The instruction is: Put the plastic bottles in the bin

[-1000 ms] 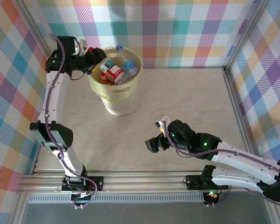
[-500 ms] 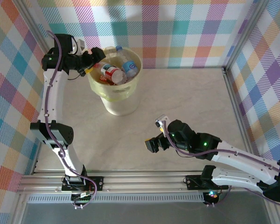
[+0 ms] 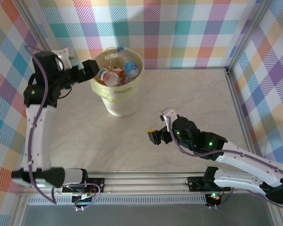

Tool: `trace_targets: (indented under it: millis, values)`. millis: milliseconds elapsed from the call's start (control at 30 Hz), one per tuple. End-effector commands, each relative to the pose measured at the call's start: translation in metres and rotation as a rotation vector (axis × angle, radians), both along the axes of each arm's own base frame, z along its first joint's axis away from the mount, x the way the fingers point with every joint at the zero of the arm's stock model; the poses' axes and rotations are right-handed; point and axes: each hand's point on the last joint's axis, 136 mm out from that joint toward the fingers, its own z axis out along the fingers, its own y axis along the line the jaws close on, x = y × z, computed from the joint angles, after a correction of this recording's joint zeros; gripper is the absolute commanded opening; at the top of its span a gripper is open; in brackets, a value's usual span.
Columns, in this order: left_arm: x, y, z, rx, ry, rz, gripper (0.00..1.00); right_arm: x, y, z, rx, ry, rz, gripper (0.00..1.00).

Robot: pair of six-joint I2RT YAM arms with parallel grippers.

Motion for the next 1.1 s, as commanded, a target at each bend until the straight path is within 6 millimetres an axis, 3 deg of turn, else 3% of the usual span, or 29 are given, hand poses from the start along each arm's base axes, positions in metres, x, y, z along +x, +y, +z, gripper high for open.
trace_targets:
  millis: [0, 133, 233, 333, 600, 833, 967, 1067]
  values:
    - [-0.004, -0.001, -0.011, 0.035, -0.071, -0.007, 1.00, 0.033, -0.007, 0.040, 0.025, -0.159, -0.095, 1.00]
    - [-0.023, 0.007, -0.043, 0.023, -0.039, 0.062, 1.00, 0.056, -0.005, 0.045, 0.061, -0.156, -0.084, 1.00]
    - [-0.033, 0.013, -0.074, 0.030, -0.002, 0.126, 1.00, 0.074, -0.015, 0.037, 0.051, -0.164, -0.140, 1.00]
    - [-0.041, 0.014, -0.111, 0.061, 0.019, 0.152, 1.00, 0.090, -0.035, 0.025, 0.042, -0.168, -0.207, 0.99]
    - [-0.053, 0.061, -0.194, 0.147, 0.102, 0.432, 1.00, 0.124, -0.102, -0.021, 0.026, -0.153, -0.369, 1.00]
    - [-0.038, 0.066, -0.243, 0.264, 0.065, 0.446, 1.00, 0.153, -0.170, -0.073, -0.025, -0.081, -0.552, 1.00]
    - [-0.027, 0.072, -0.262, 0.373, 0.029, 0.469, 1.00, 0.162, -0.196, -0.099, -0.089, -0.108, -0.595, 1.00]
    - [-0.015, 0.065, -0.279, 0.438, -0.012, 0.436, 1.00, 0.167, -0.214, -0.117, -0.085, -0.110, -0.627, 1.00]
